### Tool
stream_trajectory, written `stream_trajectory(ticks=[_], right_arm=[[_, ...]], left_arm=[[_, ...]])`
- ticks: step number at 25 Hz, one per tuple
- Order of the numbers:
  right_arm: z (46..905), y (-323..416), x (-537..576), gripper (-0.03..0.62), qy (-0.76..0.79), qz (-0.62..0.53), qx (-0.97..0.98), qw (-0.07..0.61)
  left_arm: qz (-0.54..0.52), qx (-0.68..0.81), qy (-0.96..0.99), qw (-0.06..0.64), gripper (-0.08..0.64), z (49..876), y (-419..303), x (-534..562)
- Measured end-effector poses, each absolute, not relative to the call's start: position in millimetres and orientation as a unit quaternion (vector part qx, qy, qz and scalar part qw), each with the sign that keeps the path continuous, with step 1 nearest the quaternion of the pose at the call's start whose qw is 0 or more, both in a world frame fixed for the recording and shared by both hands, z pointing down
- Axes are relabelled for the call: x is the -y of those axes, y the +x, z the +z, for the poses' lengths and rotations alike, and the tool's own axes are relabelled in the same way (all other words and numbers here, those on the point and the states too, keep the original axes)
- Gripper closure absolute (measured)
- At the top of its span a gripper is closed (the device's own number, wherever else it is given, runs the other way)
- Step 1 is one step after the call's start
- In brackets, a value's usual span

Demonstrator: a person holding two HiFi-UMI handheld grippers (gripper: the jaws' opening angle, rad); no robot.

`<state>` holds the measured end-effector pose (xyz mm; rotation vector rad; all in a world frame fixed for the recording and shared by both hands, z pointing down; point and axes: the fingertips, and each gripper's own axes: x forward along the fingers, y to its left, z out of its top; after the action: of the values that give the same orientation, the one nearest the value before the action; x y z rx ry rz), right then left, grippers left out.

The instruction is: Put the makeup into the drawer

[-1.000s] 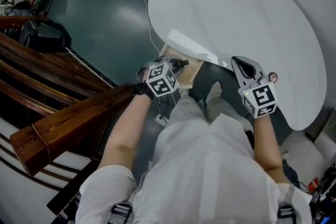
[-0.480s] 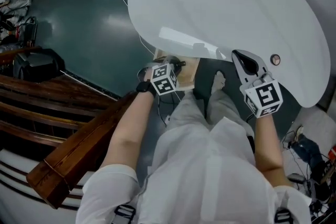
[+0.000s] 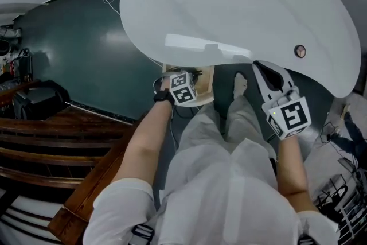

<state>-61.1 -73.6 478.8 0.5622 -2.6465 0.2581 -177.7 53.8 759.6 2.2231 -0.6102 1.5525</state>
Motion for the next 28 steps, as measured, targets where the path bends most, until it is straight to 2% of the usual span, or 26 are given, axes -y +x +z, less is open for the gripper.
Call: stream_trajectory(ticks=[13, 25, 28], right_arm=[[503, -52, 59, 0.583, 0.222, 0.124, 0.941, 0.222], [512, -56, 51, 0.583, 0.205, 0.123, 0.942, 0.237], [514, -56, 51, 0.583, 0.199, 0.122, 0.942, 0.239]], left_arm=[[0.556, 0.192, 0.781, 0.209, 0.462, 824, -182, -49], [0.566, 0.233, 0.760, 0.219, 0.458, 846, -188, -36], [0.557, 0.234, 0.759, 0.244, 0.398, 848, -186, -38]])
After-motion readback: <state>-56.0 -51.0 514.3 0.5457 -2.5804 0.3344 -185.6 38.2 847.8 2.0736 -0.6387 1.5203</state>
